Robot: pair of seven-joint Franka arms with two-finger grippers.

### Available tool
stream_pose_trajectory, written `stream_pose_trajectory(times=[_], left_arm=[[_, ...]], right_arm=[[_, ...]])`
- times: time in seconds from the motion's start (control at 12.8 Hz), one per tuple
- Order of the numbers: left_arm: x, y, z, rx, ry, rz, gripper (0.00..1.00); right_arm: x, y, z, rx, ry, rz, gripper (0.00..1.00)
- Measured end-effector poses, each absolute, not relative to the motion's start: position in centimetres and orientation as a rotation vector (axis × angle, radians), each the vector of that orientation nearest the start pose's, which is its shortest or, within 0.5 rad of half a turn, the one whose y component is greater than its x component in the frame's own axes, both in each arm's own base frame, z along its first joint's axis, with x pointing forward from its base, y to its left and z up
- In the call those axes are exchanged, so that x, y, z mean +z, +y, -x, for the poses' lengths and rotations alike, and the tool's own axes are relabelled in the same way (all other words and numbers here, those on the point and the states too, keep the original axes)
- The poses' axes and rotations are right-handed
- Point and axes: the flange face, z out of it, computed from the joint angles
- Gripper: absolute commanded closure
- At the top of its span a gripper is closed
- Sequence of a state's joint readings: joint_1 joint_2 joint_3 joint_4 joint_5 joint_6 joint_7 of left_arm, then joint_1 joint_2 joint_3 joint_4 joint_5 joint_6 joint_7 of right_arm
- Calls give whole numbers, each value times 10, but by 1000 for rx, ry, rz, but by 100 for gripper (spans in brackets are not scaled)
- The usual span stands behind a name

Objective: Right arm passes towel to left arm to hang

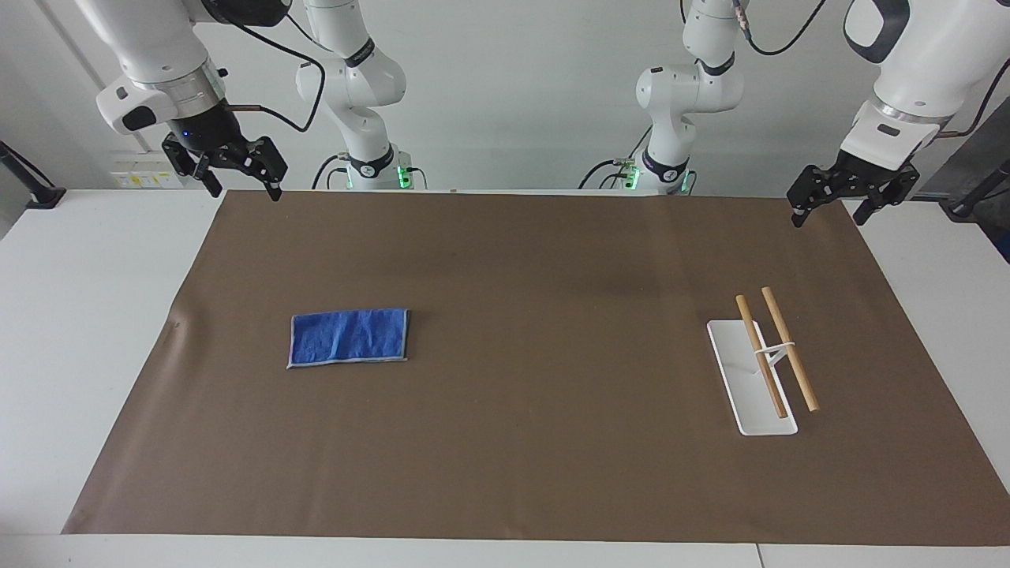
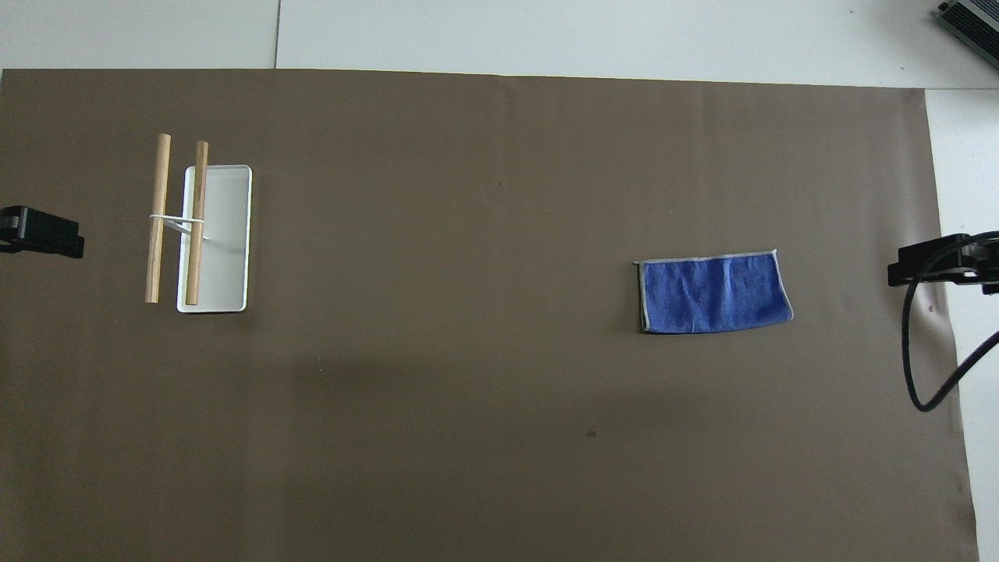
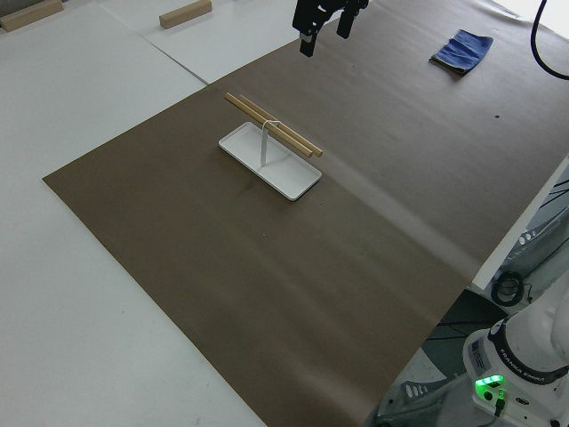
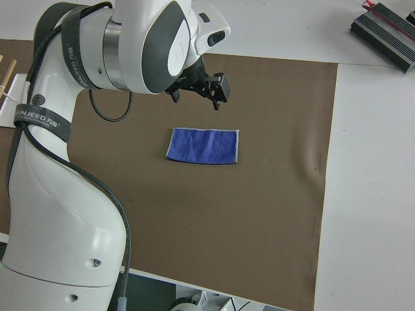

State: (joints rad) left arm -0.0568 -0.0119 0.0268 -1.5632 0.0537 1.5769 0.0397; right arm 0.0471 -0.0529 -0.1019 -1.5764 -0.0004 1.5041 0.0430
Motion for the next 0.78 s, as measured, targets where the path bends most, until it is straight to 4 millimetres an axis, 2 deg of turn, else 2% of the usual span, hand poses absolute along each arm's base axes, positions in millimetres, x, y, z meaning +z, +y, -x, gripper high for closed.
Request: stream_pose_trajectory(times=[0.78], left_arm=[[635, -11, -552, -39, 107, 3086, 0]], right_arm=[[641, -33, -531, 26, 154, 3156, 0]])
